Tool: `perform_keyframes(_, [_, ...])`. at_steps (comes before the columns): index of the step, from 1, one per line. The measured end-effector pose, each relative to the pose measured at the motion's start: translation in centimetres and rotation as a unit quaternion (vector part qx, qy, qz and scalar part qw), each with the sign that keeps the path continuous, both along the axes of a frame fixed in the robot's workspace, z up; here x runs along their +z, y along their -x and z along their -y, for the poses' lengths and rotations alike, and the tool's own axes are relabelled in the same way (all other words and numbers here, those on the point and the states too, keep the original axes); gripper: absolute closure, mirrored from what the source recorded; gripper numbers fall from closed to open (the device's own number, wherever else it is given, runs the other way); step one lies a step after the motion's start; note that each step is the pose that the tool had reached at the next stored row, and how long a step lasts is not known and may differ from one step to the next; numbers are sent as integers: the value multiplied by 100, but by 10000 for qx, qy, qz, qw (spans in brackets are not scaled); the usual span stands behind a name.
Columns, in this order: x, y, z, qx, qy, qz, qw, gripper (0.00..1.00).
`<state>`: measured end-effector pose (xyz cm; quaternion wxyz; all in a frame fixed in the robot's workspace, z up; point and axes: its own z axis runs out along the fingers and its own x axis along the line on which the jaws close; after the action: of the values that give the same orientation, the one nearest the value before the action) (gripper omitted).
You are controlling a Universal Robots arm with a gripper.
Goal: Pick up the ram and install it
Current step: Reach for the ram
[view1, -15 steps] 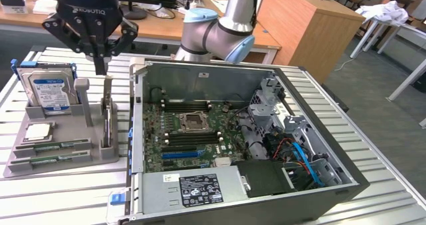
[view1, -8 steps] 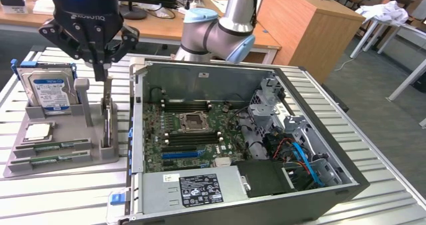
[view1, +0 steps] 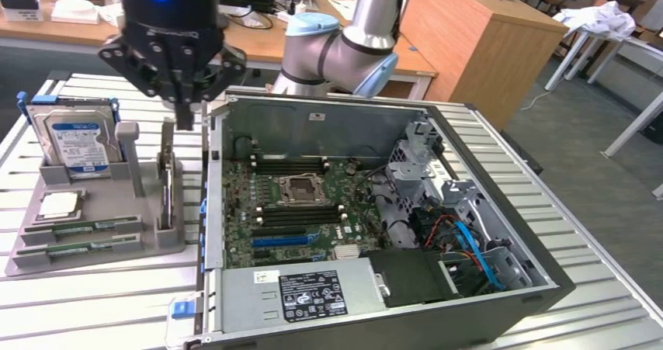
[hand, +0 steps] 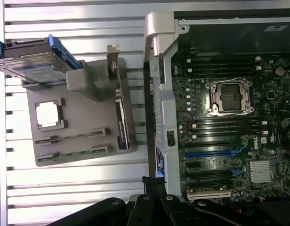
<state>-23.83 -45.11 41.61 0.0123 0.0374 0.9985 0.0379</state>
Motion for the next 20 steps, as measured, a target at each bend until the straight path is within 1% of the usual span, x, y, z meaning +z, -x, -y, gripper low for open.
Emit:
perform_keyframes(2, [-2, -88, 0, 1, 0, -16, 10000, 90])
perform_keyframes(3, [-4, -113, 0, 1, 0, -24, 10000, 90])
perform_keyframes(5, [-13, -140, 0, 1, 0, -33, 10000, 90])
perform_keyframes(7, [-28, -124, 0, 0, 1, -45, 10000, 90])
perform_keyframes(15, [-123, 238, -12, 1, 3, -45, 10000, 90])
perform_keyframes(17, [-133, 326, -21, 0, 14, -45, 10000, 90])
perform_keyframes(20, [-146, 465, -38, 1, 42, -45, 10000, 90])
